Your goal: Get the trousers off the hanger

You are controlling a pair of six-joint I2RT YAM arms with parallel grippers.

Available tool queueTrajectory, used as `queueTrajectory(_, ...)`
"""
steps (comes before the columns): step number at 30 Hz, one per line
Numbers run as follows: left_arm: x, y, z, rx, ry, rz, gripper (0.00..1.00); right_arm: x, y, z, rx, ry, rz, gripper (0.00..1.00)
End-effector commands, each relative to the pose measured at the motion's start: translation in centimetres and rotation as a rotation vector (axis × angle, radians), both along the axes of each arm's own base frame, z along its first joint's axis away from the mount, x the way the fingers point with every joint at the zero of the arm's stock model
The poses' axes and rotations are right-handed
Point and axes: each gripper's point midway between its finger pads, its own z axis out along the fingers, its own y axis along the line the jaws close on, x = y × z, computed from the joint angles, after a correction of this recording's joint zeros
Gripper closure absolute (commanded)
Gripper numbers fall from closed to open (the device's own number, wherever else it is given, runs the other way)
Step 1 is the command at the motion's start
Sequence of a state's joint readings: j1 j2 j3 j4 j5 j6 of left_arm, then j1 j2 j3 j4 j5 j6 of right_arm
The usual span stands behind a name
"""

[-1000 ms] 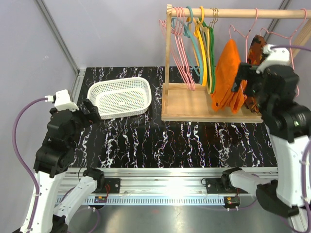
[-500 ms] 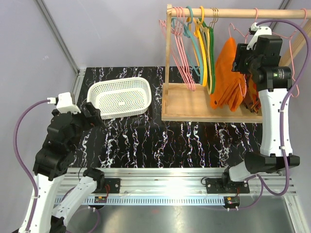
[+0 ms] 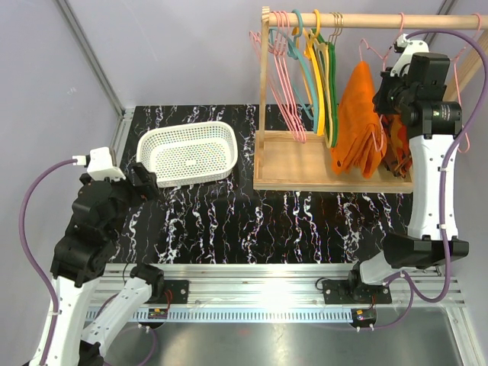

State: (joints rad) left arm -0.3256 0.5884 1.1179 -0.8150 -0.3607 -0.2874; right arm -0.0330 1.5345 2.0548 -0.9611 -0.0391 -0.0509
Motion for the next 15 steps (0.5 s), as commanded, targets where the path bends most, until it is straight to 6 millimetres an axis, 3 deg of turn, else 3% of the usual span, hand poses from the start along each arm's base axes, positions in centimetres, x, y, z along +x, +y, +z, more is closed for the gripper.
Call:
queueTrajectory(1,0.2,0.0,1.2,-0.001,-0.038,-0.003,0.01,-0.4,0.5,4.6,-0.008,-0.164,0.039,1.00)
queueTrajectory(5,0.4,-0.3,1.6,-0.005,-0.033,-0.012,0.01,-1.5,0.3,8.9,-0.019,-0.301,0.022,1.00)
queueTrajectory(15,0.0,-0.2,2.6,-0.006,-0.048,-0.018,0.01,-2.4,-0.5,15.5,-0.050,-0.481,-0.020,1.00)
